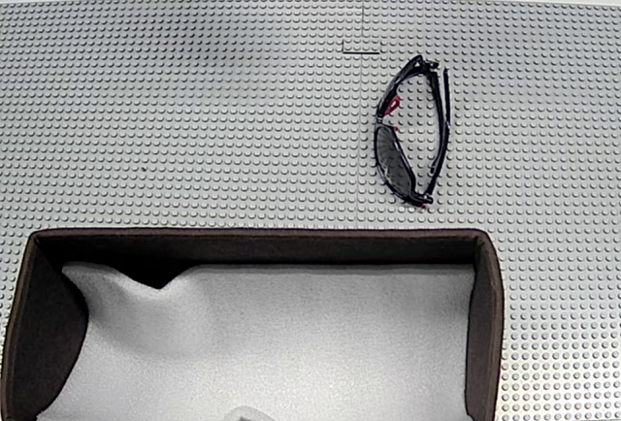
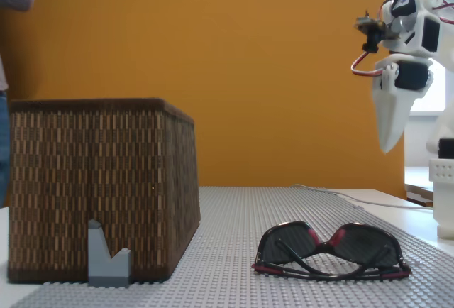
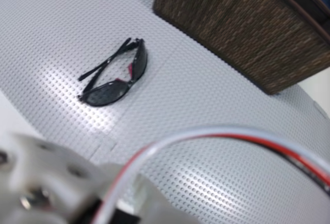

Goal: Grasp a glasses and put it in the bin.

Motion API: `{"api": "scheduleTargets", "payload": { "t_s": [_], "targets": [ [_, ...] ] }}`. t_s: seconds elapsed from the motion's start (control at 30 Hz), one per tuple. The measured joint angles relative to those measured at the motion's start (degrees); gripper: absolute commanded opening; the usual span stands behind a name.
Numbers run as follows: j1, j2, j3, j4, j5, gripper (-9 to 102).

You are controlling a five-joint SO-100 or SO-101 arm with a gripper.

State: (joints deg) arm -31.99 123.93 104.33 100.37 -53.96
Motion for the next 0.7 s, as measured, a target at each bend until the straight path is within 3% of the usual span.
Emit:
{"api": "scheduleTargets", "payload": {
  "t_s": [0.33,0.7],
  "targets": [
    [-4.66,-3.52,-0.09,-5.10,-1.14,0],
    [-7.47,-14.59,0.26,-15.64,1.67,26]
  ]
}}
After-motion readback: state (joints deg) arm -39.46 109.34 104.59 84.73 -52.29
